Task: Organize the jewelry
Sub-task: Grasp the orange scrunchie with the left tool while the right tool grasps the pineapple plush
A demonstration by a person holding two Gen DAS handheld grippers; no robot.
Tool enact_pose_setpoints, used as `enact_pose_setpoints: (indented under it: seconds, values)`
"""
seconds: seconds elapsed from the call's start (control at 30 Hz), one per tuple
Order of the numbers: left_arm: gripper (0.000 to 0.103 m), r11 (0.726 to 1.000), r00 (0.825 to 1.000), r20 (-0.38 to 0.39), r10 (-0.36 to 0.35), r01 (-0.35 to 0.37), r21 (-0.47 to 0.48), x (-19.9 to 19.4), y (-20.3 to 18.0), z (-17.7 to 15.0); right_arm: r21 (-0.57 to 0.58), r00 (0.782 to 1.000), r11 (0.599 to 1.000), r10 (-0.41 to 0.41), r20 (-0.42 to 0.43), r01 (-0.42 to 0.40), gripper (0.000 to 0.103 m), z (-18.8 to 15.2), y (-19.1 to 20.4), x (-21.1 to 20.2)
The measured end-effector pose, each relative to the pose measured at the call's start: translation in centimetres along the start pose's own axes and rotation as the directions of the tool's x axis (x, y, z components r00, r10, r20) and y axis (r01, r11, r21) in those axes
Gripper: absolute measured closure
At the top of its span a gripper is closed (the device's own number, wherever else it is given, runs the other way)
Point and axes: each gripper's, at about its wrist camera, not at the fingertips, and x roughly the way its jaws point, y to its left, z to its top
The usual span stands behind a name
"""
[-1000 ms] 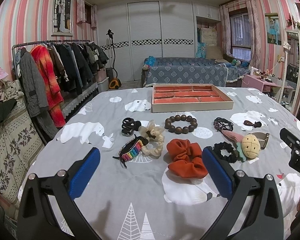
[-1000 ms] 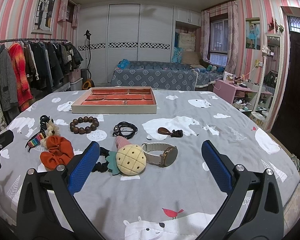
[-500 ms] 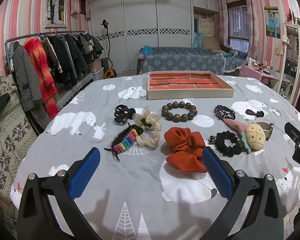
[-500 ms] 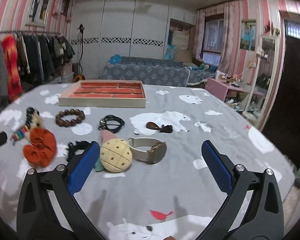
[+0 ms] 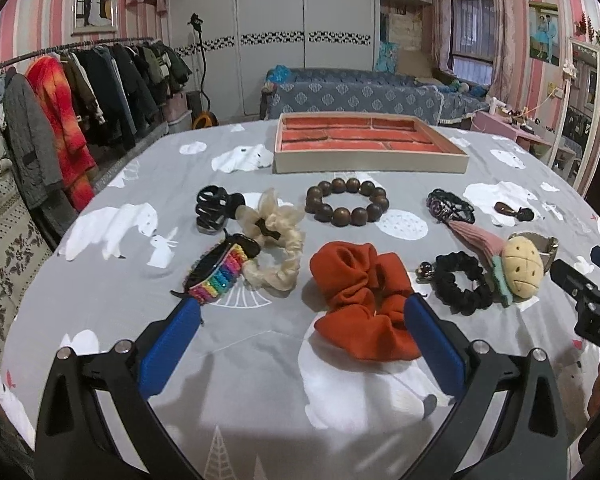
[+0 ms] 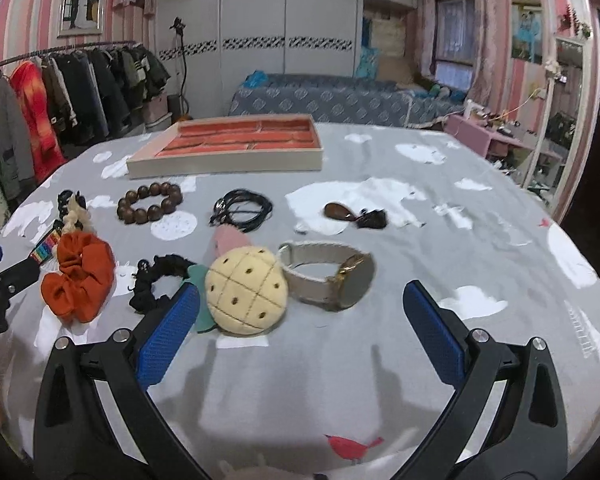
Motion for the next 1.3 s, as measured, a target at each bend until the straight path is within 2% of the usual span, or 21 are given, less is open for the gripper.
enact_pose_setpoints:
  seconds: [0.1, 0.23, 0.47, 0.57, 0.63, 0.7, 0.83, 0.93, 0.97, 1.03, 1.3]
  values:
    - [0.004, 1.000, 1.000, -0.030, 0.003, -0.003, 0.009, 1.2, 0.0, 0.2, -0.009, 1.000, 1.000, 0.003, -0.019, -0.003, 0.006, 0.1, 0.3, 0.8]
    - [0.004, 1.000, 0.998, -0.062, -0.004, 0.004, 0.010, 2.5, 0.2, 0.2, 0.002, 0.998, 1.000, 0.012, -0.061, -0.012, 0.019, 0.3, 0.4, 2.0]
    - [0.004, 1.000, 0.995, -0.103, -0.009, 0.012, 0.026, 4.0, 0.2, 0.5, -0.009, 0.994, 1.000, 0.018, -0.104, -0.019, 0.027, 0.4, 1.1, 3.0]
    - [0.005, 0.999, 0.993, -0.119, 0.000, 0.006, 0.044, 4.5, 0.0, 0.6, -0.022, 0.992, 0.999, 0.025, -0.123, -0.028, 0.035, 0.5, 1.7, 3.5]
    - [0.009, 0.999, 0.991, -0.132, -0.009, 0.015, 0.045, 4.8, 0.0, 0.6, -0.033, 0.991, 0.999, 0.026, -0.133, -0.030, 0.039, 0.5, 2.0, 3.6]
    - [0.019, 0.999, 0.988, -0.156, -0.014, 0.020, 0.040, 5.3, 0.2, 0.5, -0.042, 0.990, 0.998, 0.028, -0.142, -0.035, 0.041, 0.4, 2.3, 3.9]
    - [0.026, 0.999, 0.983, -0.181, -0.041, 0.046, 0.021, 5.9, 0.3, 0.5, -0.041, 0.985, 0.997, 0.054, -0.162, -0.062, 0.046, 0.5, 2.6, 4.7]
    - [0.038, 0.998, 0.980, -0.188, -0.061, 0.064, 0.014, 6.1, 0.5, 0.5, -0.032, 0.980, 0.994, 0.094, -0.173, -0.100, 0.059, 0.6, 2.8, 5.0]
    - [0.043, 0.997, 0.980, -0.190, -0.066, 0.069, 0.013, 6.1, 0.4, 0.4, -0.034, 0.980, 0.994, 0.096, -0.172, -0.103, 0.061, 0.5, 2.9, 5.0]
    - [0.047, 0.997, 0.979, -0.190, -0.072, 0.076, 0.013, 6.1, 0.3, 0.4, -0.039, 0.981, 0.994, 0.099, -0.167, -0.106, 0.062, 0.5, 3.0, 4.9]
    - [0.073, 0.995, 0.980, -0.182, -0.086, 0.092, 0.029, 5.9, -0.4, 0.3, 0.000, 0.975, 0.988, 0.154, -0.163, -0.156, 0.065, 0.5, 2.3, 4.8]
